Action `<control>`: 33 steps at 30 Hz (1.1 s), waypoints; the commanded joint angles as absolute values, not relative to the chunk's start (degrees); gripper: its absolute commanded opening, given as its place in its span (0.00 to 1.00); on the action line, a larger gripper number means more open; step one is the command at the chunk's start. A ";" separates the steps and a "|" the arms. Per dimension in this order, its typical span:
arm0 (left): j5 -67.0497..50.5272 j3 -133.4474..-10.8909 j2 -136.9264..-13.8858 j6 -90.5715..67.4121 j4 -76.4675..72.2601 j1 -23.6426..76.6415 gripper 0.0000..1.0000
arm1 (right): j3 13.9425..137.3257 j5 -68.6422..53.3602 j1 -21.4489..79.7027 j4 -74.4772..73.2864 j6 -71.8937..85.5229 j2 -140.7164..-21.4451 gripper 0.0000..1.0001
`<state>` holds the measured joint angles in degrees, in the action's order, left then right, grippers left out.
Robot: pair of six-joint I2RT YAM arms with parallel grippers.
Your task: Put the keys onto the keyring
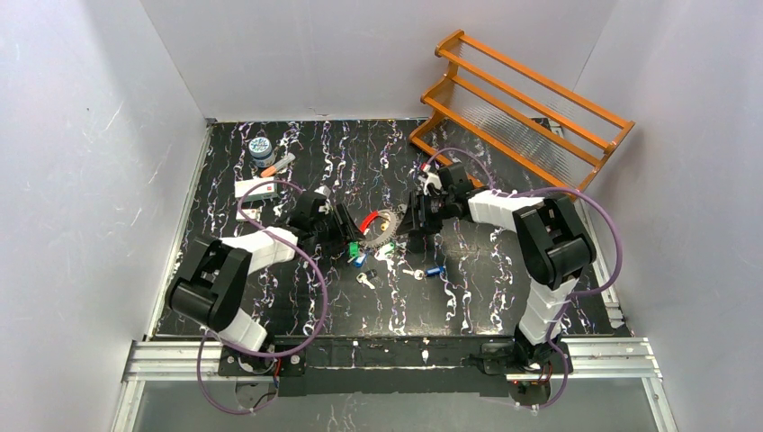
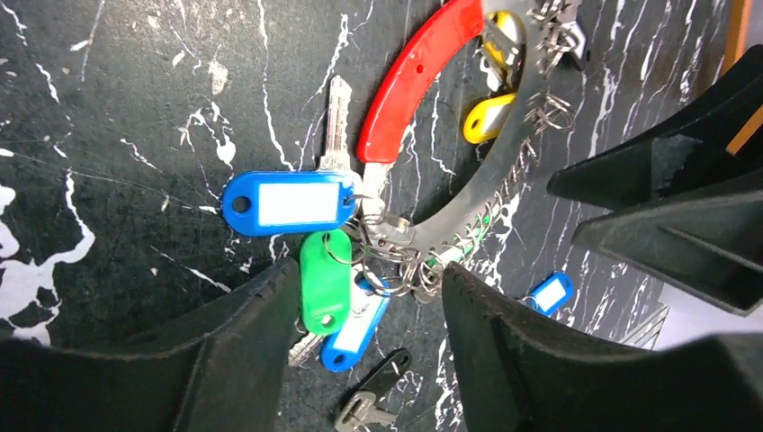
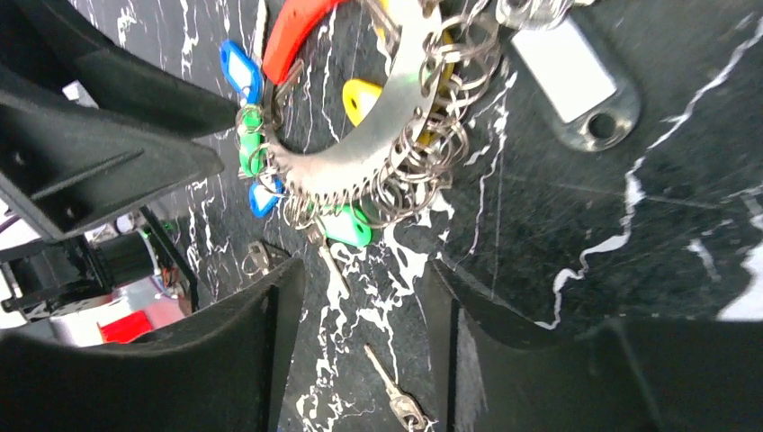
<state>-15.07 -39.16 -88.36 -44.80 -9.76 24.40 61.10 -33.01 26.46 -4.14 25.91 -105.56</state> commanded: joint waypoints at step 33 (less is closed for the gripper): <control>-18.30 -33.12 -89.03 -45.28 -17.26 25.49 0.39 | 71.44 -31.99 27.85 -4.66 24.34 -112.90 0.62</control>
<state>-14.59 -38.48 -89.60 -39.44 -11.40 24.40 64.95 -33.21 27.18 -1.63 26.76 -111.20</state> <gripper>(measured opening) 0.403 0.623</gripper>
